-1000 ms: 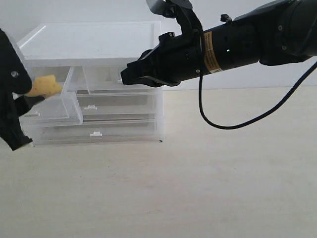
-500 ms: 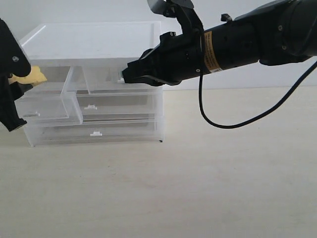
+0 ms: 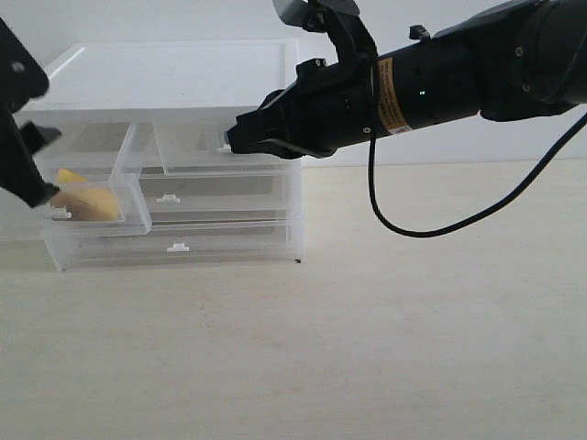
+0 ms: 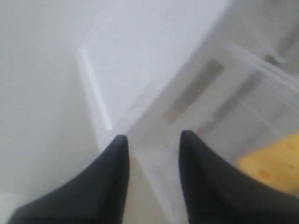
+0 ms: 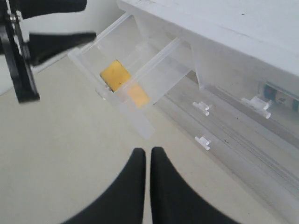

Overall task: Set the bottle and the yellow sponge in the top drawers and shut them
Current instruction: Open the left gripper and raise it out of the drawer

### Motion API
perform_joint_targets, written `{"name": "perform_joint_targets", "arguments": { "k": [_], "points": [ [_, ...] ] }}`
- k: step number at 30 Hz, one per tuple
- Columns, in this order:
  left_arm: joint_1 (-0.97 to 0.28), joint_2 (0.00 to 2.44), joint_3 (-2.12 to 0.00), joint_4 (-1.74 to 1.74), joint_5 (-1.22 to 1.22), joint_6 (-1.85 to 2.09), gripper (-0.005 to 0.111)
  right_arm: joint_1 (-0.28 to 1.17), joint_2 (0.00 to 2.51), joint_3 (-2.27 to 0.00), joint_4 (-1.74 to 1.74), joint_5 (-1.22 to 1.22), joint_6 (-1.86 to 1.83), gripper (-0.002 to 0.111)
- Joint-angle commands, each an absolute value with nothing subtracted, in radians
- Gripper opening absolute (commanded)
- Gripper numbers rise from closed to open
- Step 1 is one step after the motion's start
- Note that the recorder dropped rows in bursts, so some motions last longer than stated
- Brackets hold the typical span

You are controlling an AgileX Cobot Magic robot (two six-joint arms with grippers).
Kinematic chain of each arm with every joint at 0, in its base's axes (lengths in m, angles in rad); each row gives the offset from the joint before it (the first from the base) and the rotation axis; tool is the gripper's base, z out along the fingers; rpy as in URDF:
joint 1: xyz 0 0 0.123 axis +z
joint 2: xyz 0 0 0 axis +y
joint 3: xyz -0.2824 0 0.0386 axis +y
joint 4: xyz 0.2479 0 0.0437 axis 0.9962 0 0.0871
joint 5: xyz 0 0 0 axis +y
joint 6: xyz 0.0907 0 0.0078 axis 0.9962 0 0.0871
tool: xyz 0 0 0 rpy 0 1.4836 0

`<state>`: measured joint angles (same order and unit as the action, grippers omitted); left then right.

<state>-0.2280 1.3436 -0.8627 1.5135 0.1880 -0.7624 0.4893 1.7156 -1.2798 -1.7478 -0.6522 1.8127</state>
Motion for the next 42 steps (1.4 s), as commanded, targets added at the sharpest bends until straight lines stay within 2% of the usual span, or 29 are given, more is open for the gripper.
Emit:
{"name": "perform_joint_targets", "arguments": {
  "k": [1, 4, 6, 8, 10, 12, 19, 28, 36, 42],
  "points": [
    [-0.040, 1.355, -0.961, 1.521, 0.279, -1.336, 0.019, 0.486, 1.706, -1.276, -1.744, -0.661, 1.803, 0.000],
    [0.133, 1.408, -0.999, 1.585, 0.115, -1.568, 0.019, 0.486, 1.706, -1.276, -1.744, -0.657, 1.803, 0.000],
    [0.225, 1.522, -1.067, 1.589, -0.029, -1.632, 0.013, 0.486, 1.706, -1.276, -1.744, -0.638, 1.803, 0.000],
    [0.261, 1.633, -1.132, 1.593, -0.162, -1.623, 0.004, 0.486, 1.706, -1.276, -1.744, -0.625, 1.803, 0.000],
    [0.273, 1.737, -1.210, 1.586, -0.316, -1.625, 0.004, 0.486, 1.706, -1.276, -1.744, -0.621, 1.803, 0.000],
    [0.259, 1.812, -1.277, 1.586, -0.421, -1.630, 0.004, 0.486, 1.706, -1.276, -1.744, -0.608, 1.799, 0.000],
    [0.184, 1.873, -1.357, 1.646, -0.506, -1.663, 0.004, 0.486, 1.706, -1.276, -1.744, -0.577, 1.796, 0.000],
    [0.052, 1.881, -1.437, 1.690, -0.436, -1.705, 0.004, 0.486, 1.706, -1.276, -1.744, -0.635, 1.798, 0.000],
    [0.036, 1.993, -1.516, 1.663, -0.501, -1.709, 0.004, 0.486, 1.708, -1.255, -1.744, -0.505, 1.796, 0.000],
    [0.052, 1.937, -1.520, 1.706, -0.468, -1.732, 0.004, 0.479, 1.706, -1.219, -1.744, -0.431, 1.769, 0.000]
  ]
}}
